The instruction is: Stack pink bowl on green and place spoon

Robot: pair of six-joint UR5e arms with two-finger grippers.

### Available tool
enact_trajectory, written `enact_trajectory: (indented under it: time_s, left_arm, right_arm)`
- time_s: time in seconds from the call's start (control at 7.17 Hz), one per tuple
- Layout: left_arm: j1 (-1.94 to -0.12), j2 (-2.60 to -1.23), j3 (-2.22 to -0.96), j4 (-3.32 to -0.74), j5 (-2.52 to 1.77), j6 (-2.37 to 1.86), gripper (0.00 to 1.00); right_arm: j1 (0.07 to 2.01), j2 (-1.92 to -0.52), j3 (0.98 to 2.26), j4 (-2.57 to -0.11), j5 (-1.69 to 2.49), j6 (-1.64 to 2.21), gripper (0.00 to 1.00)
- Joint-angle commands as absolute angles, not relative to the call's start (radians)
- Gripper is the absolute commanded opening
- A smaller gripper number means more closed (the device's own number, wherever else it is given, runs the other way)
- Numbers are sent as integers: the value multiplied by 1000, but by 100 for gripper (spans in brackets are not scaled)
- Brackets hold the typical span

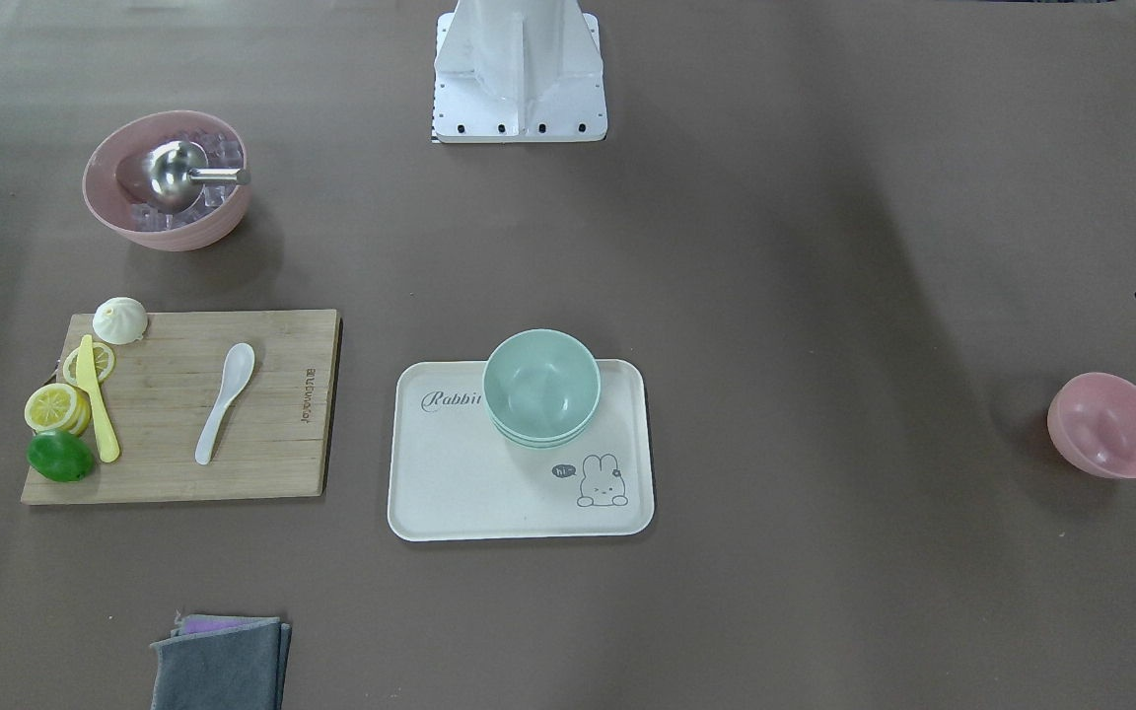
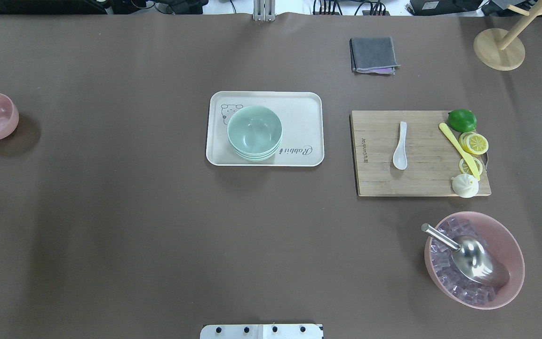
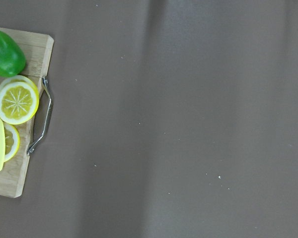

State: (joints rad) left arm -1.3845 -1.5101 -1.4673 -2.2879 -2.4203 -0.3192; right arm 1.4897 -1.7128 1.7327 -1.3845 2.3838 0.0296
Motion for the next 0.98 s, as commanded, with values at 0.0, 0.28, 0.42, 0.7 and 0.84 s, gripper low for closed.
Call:
enact_trajectory:
  time_s: [0.0,0.28,0.42,0.7,0.84]
  left_arm:
    - [-1342,-1520,-1451,-2274,-2408,-321,98]
    - [-1325,-1627,-1300,-2263,-2364,-339,98]
    - [-1324,-1699,-1226,-2260,-2340,-345,98]
    - [-1286,-1747,-1155,-2261,-2303,-342,97]
    - [-1264,-1747,-1149,-2261,-2271,-345,82]
  right_arm:
    - [1436,-1706,1732,-1324,2391,32,100]
    - [1388,-1707,1727,-1259,2411,32,100]
    - [1382,-1707,1730,-1249,2421,29,100]
    - [1368,-1707,1727,-1224,2428,35,100]
    - [1367,-1707,1727,-1224,2427,35,100]
